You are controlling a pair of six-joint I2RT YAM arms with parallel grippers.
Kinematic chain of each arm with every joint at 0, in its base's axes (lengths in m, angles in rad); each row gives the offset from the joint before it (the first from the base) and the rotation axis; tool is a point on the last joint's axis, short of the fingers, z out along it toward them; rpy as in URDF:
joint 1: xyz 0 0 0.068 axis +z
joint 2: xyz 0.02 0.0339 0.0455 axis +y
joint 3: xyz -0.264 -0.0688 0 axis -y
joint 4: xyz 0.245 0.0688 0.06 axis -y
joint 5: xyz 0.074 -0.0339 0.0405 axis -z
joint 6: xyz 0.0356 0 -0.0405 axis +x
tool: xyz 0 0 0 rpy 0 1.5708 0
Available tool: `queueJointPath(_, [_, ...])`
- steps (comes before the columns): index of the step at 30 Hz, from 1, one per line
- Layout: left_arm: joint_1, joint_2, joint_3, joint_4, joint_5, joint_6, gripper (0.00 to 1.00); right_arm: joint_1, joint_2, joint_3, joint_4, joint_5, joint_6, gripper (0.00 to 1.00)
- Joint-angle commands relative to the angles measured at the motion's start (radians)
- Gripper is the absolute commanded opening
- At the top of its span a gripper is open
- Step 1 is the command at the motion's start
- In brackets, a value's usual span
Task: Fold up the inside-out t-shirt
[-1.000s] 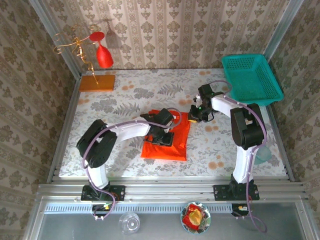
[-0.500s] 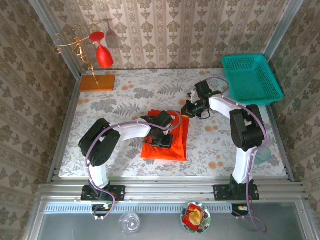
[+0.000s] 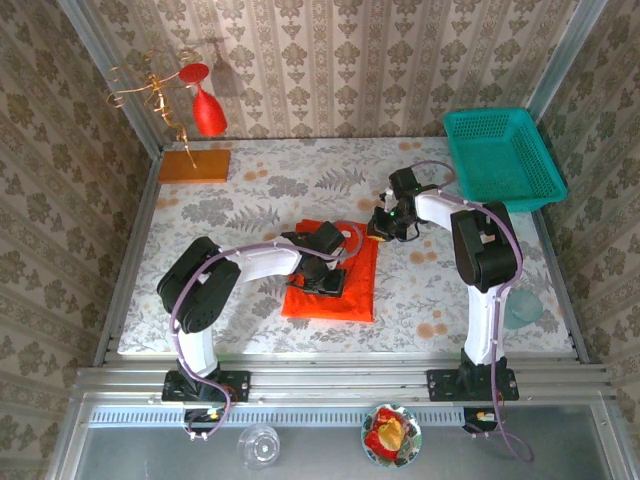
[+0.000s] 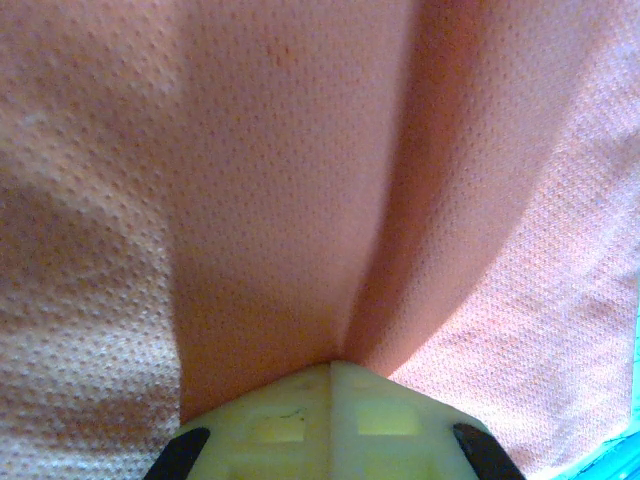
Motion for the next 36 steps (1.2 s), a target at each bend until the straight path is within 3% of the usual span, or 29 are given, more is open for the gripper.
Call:
queueJointPath(1, [-0.002,0.017,-0.034,-0.064,-0.028,-0.012,0.01,-0.004,-0.031,-0.005,-0.061,0.108,0.0,0.22])
queueJointPath(10, [-0.002,0.017,-0.023,-0.063,-0.031,-0.016,0.01,-0.004,-0.114,0.03,-0.139,0.107,-0.04,0.35])
queueJointPath(18, [-0.001,0.013,-0.028,-0.058,-0.032,-0.02,0.02,0.006,-0.048,0.055,-0.179,0.131,-0.11,0.43])
queueJointPath(28, [-0.003,0.013,-0.032,-0.054,-0.029,-0.024,0.02,0.028,0.04,0.096,-0.175,0.133,-0.12,0.47])
queueJointPath(36, [-0.002,0.019,-0.031,-0.049,-0.025,-0.029,0.01,0.032,0.057,0.091,-0.12,0.074,-0.11,0.45])
